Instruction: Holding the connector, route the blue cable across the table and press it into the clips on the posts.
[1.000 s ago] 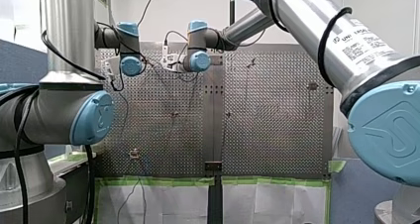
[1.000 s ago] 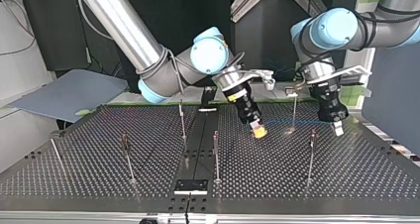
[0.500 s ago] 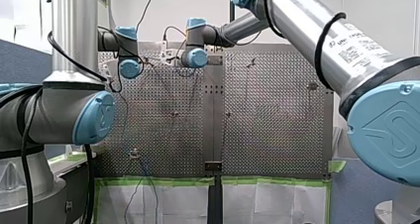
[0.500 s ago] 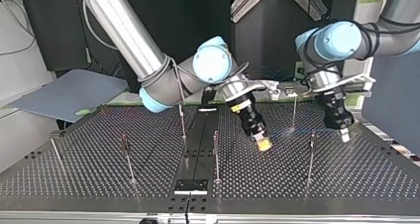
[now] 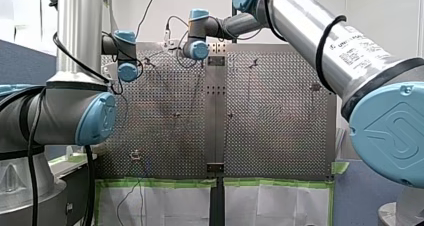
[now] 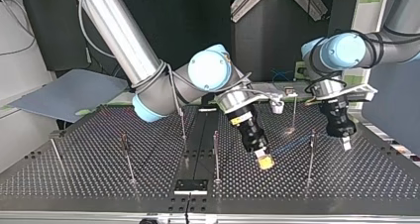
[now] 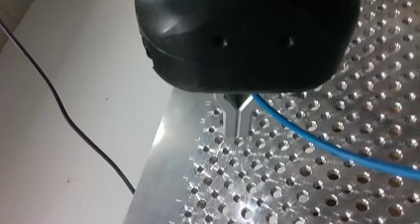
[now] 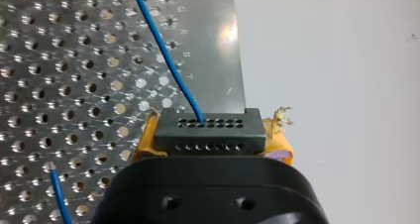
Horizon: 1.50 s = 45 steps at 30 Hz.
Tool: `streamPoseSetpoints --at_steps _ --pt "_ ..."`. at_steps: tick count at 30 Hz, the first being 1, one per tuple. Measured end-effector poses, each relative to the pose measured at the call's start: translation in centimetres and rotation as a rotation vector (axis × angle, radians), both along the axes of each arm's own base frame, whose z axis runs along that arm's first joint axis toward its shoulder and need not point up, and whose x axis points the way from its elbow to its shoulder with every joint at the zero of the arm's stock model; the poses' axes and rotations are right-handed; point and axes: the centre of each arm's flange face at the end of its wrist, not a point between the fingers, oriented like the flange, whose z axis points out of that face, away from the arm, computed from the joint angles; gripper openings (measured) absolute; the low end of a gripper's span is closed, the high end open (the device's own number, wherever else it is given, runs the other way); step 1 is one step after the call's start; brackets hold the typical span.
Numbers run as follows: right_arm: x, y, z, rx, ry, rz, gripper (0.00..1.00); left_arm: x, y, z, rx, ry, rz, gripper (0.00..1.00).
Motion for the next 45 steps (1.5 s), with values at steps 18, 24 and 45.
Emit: streamPoseSetpoints --at_steps 18,24,45 --pt "0.6 -1.4 -1.7 0.02 0.027 -0.063 0.0 3.1 1.5 -2.1 -0.018 -0.013 -0.087 0.0" --pt "0.3 -1.7 -1.7 0.024 0.029 -0.078 0.0 4.2 1.5 -3.6 -0.022 -0.004 -0.125 0.0" --pt "0.7 -1.4 -2.2 0.033 0.043 -0.074 0.0 4.9 2.3 -4.3 -0.094 0.018 -0.112 0.51"
